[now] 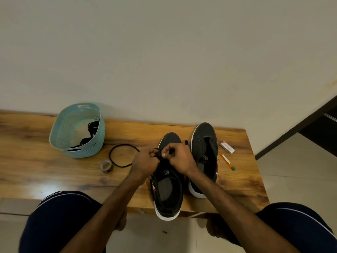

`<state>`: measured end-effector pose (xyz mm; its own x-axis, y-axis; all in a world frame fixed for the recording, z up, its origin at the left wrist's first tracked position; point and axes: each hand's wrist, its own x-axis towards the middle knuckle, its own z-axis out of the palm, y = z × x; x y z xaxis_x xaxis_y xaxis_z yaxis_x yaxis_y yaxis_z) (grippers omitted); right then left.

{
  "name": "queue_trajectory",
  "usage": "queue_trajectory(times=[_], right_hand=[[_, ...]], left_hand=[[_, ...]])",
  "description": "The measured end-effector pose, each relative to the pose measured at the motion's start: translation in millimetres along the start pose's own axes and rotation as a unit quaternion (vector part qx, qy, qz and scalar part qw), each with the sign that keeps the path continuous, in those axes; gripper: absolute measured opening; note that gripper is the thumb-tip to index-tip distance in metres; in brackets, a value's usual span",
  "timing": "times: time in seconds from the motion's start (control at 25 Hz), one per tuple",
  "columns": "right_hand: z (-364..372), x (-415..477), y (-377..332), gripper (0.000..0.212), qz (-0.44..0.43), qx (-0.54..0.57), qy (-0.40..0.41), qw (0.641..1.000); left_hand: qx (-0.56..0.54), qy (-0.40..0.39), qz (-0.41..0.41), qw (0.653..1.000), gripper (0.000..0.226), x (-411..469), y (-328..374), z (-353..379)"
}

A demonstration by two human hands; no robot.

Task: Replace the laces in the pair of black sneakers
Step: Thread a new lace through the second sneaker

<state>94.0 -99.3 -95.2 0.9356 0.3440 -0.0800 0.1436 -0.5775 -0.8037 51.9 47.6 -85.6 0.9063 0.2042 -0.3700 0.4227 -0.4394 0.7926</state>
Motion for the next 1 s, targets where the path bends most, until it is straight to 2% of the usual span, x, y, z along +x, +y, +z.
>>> queue_trajectory(times=[0.12, 0.2, 0.4, 0.52, 0.72, 0.84, 0.92, 1.0], right_hand=[[2.2, 0.6, 2.1, 0.019, 0.01, 0.015, 0.014, 1.0], [2.2, 1.2, 4.8, 0.022, 0.016, 0.03, 0.022, 0.999], [-3.0, 0.2, 7.9, 0.017, 0.028, 0.064, 0.031, 0.997], [-8.5, 0.5, 7.5, 0.008, 0.044, 0.071, 0.023, 0.996], [-12.5, 0.4, 5.7, 0.027, 0.045, 0.08, -0.058, 0.994], [-15.7, 1.3, 4.5, 0.028, 0.036, 0.041, -0.069, 0.996], [-16.4, 0.8, 4.0, 0.028, 0.029, 0.014, -0.07, 0.997], [-16.1, 0.4, 6.5, 0.029, 0.011, -0.041, -0.055, 0.998]], left_hand=[[-0.016, -0.011, 0.006, 1.0, 0.021, -2.6, 1.8, -1.5], [-0.042, -0.025, -0.01, 0.999, 0.024, -4.6, 2.0, -2.3], [0.1, 0.075, 0.069, 0.99, 0.007, -1.6, -1.7, 8.6], [0.153, 0.098, 0.119, 0.976, 0.007, -1.6, 2.0, 15.1], [0.192, 0.106, 0.153, 0.964, 0.005, 3.4, -0.5, 16.1], [0.163, 0.119, 0.152, 0.967, 0.006, 3.4, 0.2, 14.0], [0.113, 0.157, 0.147, 0.97, 0.009, 2.7, 4.2, 7.1], [-0.04, 0.198, 0.129, 0.971, 0.01, -0.1, 19.4, -6.3]])
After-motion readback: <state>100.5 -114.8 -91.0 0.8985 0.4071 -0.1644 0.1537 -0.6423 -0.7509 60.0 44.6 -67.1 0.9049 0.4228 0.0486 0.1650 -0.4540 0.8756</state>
